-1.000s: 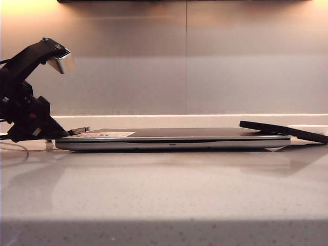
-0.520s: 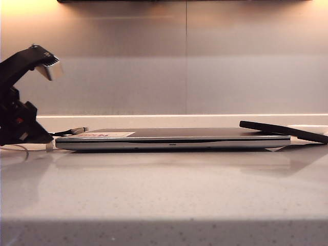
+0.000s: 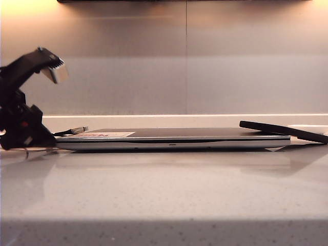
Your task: Pick up the charging cable and the phone, plug the charging cable into the charging port on the phone, and finally place them back on the table.
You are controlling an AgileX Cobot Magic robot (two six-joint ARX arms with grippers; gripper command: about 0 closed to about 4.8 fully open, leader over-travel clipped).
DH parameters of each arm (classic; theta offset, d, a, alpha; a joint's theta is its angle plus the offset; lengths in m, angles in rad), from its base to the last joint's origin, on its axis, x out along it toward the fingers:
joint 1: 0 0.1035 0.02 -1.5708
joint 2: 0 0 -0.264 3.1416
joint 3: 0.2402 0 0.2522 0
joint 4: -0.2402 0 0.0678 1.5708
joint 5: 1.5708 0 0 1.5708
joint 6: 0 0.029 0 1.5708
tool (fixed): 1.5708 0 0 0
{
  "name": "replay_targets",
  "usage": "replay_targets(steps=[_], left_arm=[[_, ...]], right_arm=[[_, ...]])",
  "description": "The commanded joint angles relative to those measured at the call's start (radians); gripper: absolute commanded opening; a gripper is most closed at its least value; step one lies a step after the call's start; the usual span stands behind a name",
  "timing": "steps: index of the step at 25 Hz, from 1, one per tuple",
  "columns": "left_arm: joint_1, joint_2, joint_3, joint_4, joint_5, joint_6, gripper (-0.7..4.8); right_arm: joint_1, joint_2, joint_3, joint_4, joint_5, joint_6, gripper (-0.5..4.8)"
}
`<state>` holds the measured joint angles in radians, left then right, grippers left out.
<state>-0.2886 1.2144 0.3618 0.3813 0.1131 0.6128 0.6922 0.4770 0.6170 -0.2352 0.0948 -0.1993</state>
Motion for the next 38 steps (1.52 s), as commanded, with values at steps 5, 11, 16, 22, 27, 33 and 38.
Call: replay_targets(steps=[5, 11, 16, 22, 27, 33, 38], left_arm=[[-0.001, 0.08, 0.0, 0.108, 0.004, -0.001, 1.83], [-0.001, 0.082, 0.0, 0.108, 0.004, -0.004, 1.26], [-0.001, 0.089, 0.0, 0.126, 0.004, -0.003, 1.02], [-0.002, 0.101, 0.0, 0.13, 0.004, -0.031, -0.07], [-0.002, 0.093, 0.012, 0.132, 0.003, -0.124, -0.07], [-0.002, 0.016, 0.137, 0.027, 0.004, -0.326, -0.07], [-0.009, -0.036, 0.214, -0.11, 0.004, -0.53, -0.07]], right_arm=[[0.001, -0.002, 0.008, 0.031, 0.001, 0.0, -0.02], [0.001, -0.002, 0.008, 0.031, 0.001, 0.0, -0.02], [0.001, -0.002, 0.008, 0.031, 0.001, 0.0, -0.02], [0.001, -0.002, 0.008, 0.031, 0.001, 0.0, -0.02], [0.001, -0.002, 0.008, 0.031, 0.001, 0.0, -0.02], [0.001, -0.001, 0.008, 0.031, 0.002, 0.001, -0.02], [0.0, -0.001, 0.008, 0.031, 0.009, 0.04, -0.02]])
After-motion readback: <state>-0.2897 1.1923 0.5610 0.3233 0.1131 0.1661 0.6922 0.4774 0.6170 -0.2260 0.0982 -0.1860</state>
